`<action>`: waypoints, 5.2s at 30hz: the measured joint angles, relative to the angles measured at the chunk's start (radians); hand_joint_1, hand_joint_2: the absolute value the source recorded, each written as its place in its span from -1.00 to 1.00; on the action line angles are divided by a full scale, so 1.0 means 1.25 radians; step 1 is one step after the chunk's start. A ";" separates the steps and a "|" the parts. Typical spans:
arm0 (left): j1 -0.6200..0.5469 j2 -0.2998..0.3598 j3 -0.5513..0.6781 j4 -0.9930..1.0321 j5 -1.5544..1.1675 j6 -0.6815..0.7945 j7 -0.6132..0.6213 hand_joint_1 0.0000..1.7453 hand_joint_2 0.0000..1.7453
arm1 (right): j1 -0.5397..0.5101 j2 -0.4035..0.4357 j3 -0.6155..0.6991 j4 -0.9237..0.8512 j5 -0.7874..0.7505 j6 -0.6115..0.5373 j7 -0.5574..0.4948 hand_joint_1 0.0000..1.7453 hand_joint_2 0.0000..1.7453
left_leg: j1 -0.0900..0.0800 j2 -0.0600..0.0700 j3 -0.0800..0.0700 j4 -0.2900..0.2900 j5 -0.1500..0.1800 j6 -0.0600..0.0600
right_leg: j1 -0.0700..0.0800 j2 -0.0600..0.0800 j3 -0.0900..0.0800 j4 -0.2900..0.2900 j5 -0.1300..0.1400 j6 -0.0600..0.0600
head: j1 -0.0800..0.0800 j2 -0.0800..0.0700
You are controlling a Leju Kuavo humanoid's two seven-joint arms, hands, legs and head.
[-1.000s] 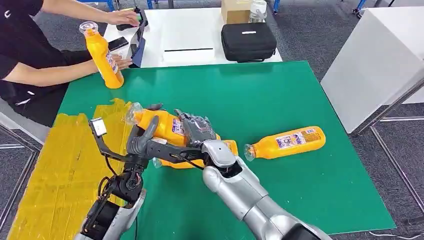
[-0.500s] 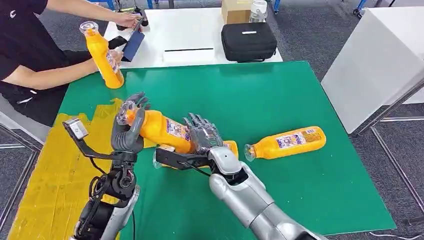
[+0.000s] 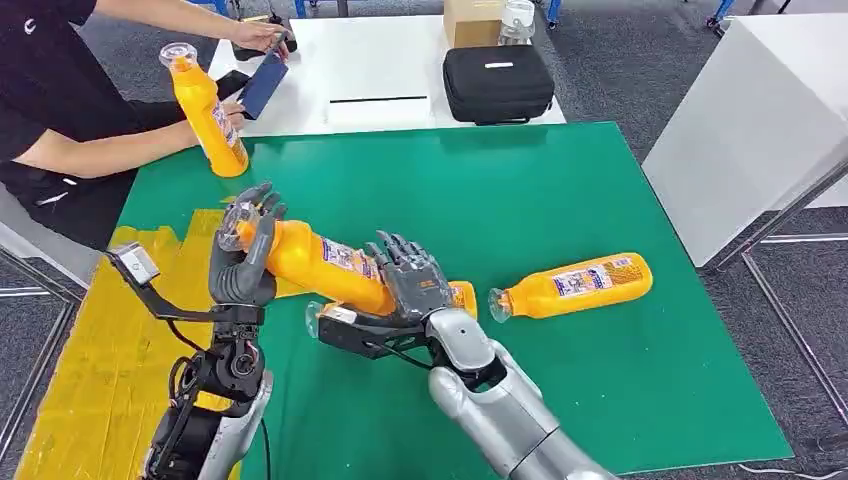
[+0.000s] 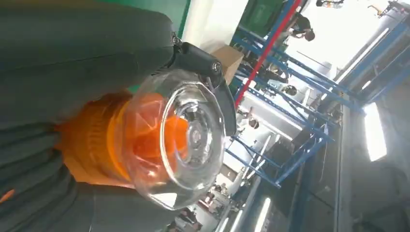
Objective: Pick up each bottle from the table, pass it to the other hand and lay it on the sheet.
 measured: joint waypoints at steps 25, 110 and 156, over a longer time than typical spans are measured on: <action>-0.005 0.000 0.055 0.022 0.011 0.007 -0.017 1.00 1.00 | 0.037 -0.027 -0.005 -0.075 -0.008 -0.029 -0.053 -1.00 -1.00 | 0.000 0.000 0.000 0.000 0.000 0.000 | 0.000 0.000 0.000 0.000 0.000 0.000 | 0.000 0.000; -0.190 0.132 0.251 0.724 -0.424 0.279 -0.134 -1.00 -1.00 | 0.167 -0.166 -0.028 -0.301 -0.084 0.030 -0.075 -1.00 -1.00 | 0.000 -0.009 -0.003 -0.001 0.007 0.000 | 0.000 -0.011 0.000 0.000 0.003 -0.001 | 0.000 0.000; 0.063 0.050 0.136 -0.078 -0.364 0.215 -0.131 -1.00 -1.00 | 0.039 -0.268 -0.132 -0.083 -0.186 0.095 -0.185 -1.00 1.00 | 0.000 -0.004 -0.006 0.000 0.007 0.000 | 0.000 -0.009 -0.004 0.000 0.004 0.000 | 0.000 0.000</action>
